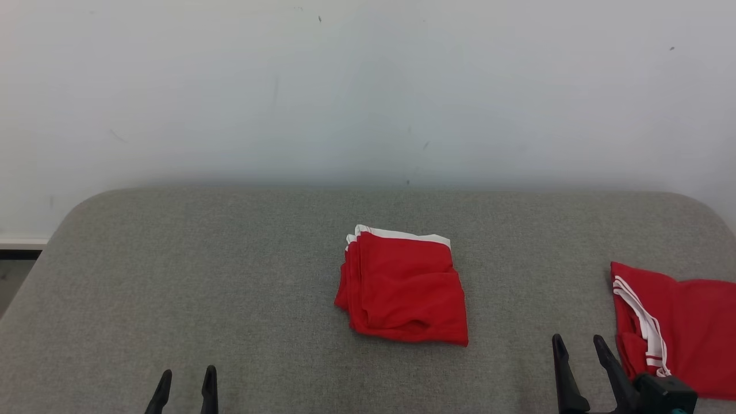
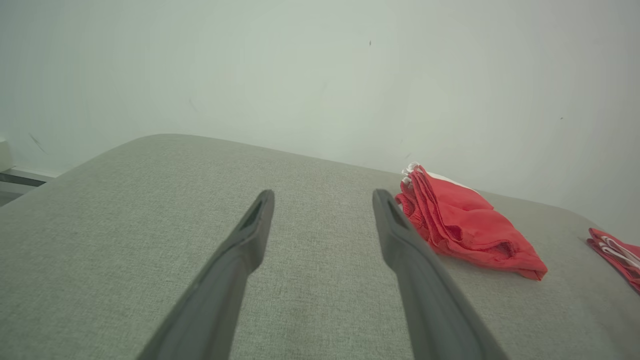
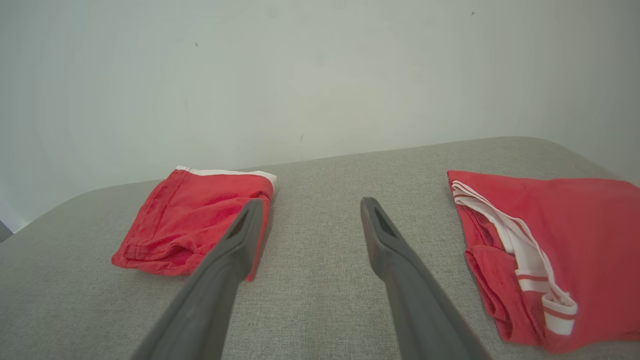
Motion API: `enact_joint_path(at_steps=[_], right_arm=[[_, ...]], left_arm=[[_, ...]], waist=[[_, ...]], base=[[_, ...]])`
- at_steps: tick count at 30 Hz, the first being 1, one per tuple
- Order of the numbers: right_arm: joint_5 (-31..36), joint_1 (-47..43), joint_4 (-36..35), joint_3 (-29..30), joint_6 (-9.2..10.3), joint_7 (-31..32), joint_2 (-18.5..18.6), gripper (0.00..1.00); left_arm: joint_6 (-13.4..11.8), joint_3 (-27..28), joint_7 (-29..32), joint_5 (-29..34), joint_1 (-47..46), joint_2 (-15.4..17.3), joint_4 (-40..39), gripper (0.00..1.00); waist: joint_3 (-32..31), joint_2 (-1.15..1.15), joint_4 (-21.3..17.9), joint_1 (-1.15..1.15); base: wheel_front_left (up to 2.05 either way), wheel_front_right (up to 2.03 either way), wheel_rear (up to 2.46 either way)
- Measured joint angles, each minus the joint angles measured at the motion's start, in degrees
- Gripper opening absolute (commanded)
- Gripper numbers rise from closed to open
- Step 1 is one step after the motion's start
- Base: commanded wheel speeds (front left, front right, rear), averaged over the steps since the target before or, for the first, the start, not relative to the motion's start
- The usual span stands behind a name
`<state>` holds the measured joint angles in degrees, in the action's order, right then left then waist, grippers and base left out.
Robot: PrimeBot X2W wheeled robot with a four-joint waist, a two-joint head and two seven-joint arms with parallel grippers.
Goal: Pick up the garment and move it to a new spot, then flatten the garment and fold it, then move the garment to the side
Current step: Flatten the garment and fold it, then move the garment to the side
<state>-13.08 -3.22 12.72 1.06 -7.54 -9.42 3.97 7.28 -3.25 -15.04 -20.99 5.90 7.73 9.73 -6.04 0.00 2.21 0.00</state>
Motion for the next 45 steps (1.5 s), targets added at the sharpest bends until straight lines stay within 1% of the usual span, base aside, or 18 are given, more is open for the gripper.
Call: enact_joint_path(at_steps=[23,24,25,28,33,36,41,45], right_arm=[[-0.85,0.71,0.09,-0.23,0.0,1.36,-0.8,1.0],[0.9,19.07,7.83,6.36,0.1,41.4,-0.9,1.0],[1.23,21.15,8.81,6.77,0.09,44.1,-0.89,1.0],[2.08,27.58,12.68,8.78,0.09,48.89,-1.05,1.0],[5.43,35.07,20.42,12.48,0.09,52.88,-1.04,1.0],[9.14,39.08,25.42,15.6,0.09,52.58,-1.1,1.0],[14.61,41.56,30.75,19.36,0.1,51.43,-1.14,1.0],[16.01,43.26,34.92,21.73,0.09,50.36,-1.08,1.0]], left_arm=[[0.14,-1.67,0.0,-0.37,-0.59,0.45,-0.11,1.0],[0.23,-5.14,-0.01,-0.65,-2.45,0.04,-1.04,1.0],[0.23,-5.64,0.0,-0.67,-2.61,0.02,-1.1,1.0],[0.23,-6.98,-0.01,-0.71,-2.73,-0.08,-1.21,1.0],[0.23,-9.21,-0.01,-0.8,-4.12,-0.32,-1.49,1.0],[0.23,-10.36,-0.01,-1.09,-5.19,-0.54,-1.43,1.0],[0.23,-11.32,-0.01,-1.37,-6.18,-0.88,-1.3,1.0],[0.23,-11.81,-0.01,-1.38,-6.53,-1.35,-1.22,1.0]], waist=[[0.82,0.0,0.85,0.0],[2.56,0.0,4.31,0.0],[2.77,0.0,4.8,0.0],[3.53,0.0,6.39,0.0],[5.63,0.01,8.96,0.01],[7.57,0.01,10.95,0.01],[9.91,0.01,13.23,0.01],[11.75,0.01,14.48,0.01]], base=[[0.0,0.0,0.0],[0.0,0.0,0.0],[0.0,0.0,0.0],[0.0,0.0,0.0],[0.0,0.0,0.0],[0.0,0.0,0.0],[0.0,0.0,0.0],[0.0,0.0,0.0]])
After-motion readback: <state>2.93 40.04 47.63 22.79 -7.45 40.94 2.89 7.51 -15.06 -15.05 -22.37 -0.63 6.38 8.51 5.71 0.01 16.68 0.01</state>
